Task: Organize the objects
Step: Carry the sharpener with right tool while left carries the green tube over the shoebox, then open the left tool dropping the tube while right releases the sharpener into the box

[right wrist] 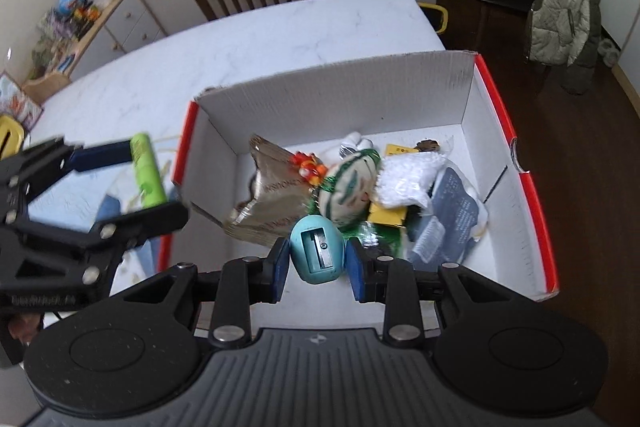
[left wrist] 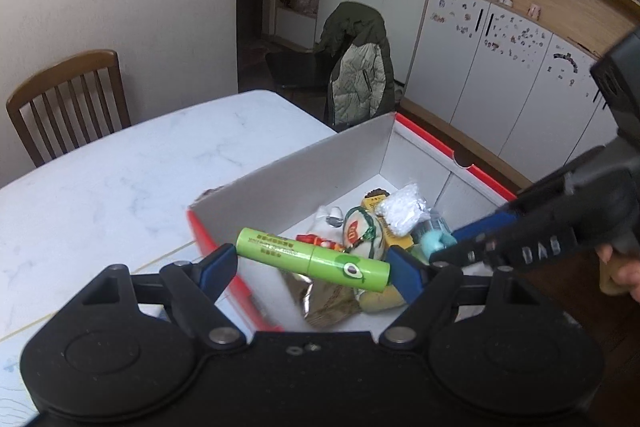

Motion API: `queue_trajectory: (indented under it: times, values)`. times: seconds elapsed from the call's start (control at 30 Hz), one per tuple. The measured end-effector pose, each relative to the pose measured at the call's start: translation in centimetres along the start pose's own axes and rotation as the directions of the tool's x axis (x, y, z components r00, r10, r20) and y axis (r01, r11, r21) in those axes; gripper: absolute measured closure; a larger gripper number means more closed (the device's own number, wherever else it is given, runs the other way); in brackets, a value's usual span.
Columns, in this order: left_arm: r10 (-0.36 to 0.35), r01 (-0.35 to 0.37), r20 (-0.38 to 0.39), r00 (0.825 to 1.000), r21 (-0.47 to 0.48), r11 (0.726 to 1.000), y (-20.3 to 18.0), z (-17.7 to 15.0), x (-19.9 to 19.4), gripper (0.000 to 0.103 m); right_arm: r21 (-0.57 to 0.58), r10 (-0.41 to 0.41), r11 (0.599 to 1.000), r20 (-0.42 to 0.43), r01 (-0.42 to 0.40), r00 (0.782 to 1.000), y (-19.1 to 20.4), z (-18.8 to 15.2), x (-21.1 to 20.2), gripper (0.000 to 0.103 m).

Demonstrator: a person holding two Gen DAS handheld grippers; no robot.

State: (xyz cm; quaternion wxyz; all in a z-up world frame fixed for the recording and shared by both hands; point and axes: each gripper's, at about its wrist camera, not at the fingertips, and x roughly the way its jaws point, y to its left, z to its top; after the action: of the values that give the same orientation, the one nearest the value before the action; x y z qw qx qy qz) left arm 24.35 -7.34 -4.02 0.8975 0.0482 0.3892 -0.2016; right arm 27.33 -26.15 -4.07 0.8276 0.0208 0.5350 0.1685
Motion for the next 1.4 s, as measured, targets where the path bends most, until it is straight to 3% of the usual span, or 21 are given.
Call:
queue_trajectory:
  times: [0.47, 0.87, 1.33, 1.4]
  values:
    - [0.078, -0.083, -0.099, 0.992, -0.055, 0.995, -1.4, 2.2, 7.6, 0.023, -0.118, 0.041, 0.991, -0.123, -0.056, 0.992, -1.2, -1.0, 4.4, 0.073]
    - [0.082, -0.099, -0.167, 0.983, -0.096, 0.991, -1.6, 2.4, 10.8, 0.023, -0.147, 0.095, 0.982, -0.181, -0.122, 0.979, -1.4, -1.0, 6.0, 0.073]
    - [0.047, -0.073, -0.182, 0.982, -0.142, 0.987, -1.4, 2.4, 12.1, 0.018, -0.119, 0.130, 0.982, -0.132, -0.146, 0.983, -2.7, -0.5, 4.3, 0.073]
    - [0.045, -0.072, -0.182, 0.982, -0.148, 0.986, -1.5, 2.4, 12.1, 0.016, -0.112, 0.129, 0.983, -0.123, -0.143, 0.984, -3.1, -0.4, 3.9, 0.068]
